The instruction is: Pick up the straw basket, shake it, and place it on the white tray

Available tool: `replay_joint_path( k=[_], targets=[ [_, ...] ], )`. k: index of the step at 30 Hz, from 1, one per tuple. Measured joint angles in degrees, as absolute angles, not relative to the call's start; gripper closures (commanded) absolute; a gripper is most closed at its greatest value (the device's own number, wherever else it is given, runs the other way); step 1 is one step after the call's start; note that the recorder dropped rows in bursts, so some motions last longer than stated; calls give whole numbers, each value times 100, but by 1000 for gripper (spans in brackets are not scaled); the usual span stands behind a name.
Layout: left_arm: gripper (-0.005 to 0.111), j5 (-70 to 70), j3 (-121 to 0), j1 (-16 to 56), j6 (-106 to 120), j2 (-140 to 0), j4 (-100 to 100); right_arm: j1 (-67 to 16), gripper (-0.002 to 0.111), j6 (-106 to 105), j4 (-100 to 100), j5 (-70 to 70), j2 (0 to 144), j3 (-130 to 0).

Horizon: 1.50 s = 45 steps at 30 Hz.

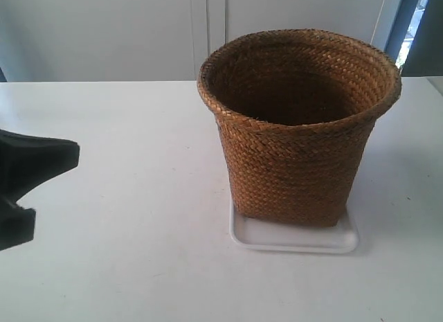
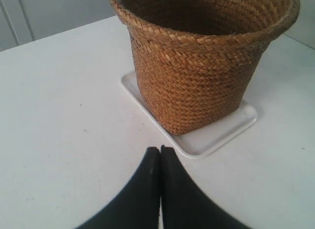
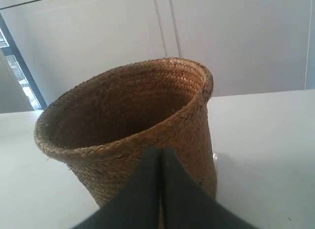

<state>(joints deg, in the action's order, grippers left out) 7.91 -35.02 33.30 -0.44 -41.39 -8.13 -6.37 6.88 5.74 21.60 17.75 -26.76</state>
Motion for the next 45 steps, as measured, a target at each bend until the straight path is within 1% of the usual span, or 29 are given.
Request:
replay_joint_path(
  k=[5, 22, 25, 32, 35, 39, 45],
  targets=[
    [107, 1070, -3472, 3330, -81, -3853, -813, -637, 108, 742, 594, 2239, 1749, -2676],
    [107, 1160, -3472, 3264, 79, -3773, -657, -637, 108, 786, 634, 2248, 1749, -2676],
    [107, 1375, -3458, 2960, 182, -3531, -589, -637, 108, 786, 634, 2248, 1749, -2676],
    [107, 2138, -3035, 1557, 163, -2472, -577, -637, 108, 786, 634, 2248, 1749, -2676],
    [107, 2173, -2862, 1154, 163, -1898, -577, -637, 108, 786, 634, 2248, 1749, -2676],
    [107, 2173, -2627, 961, 197, -1166, -568, -637, 108, 844, 634, 2248, 1749, -2676],
    [107, 2134, -2337, 950, 242, -342, -568, -637, 108, 856, 634, 2248, 1749, -2676]
  ],
)
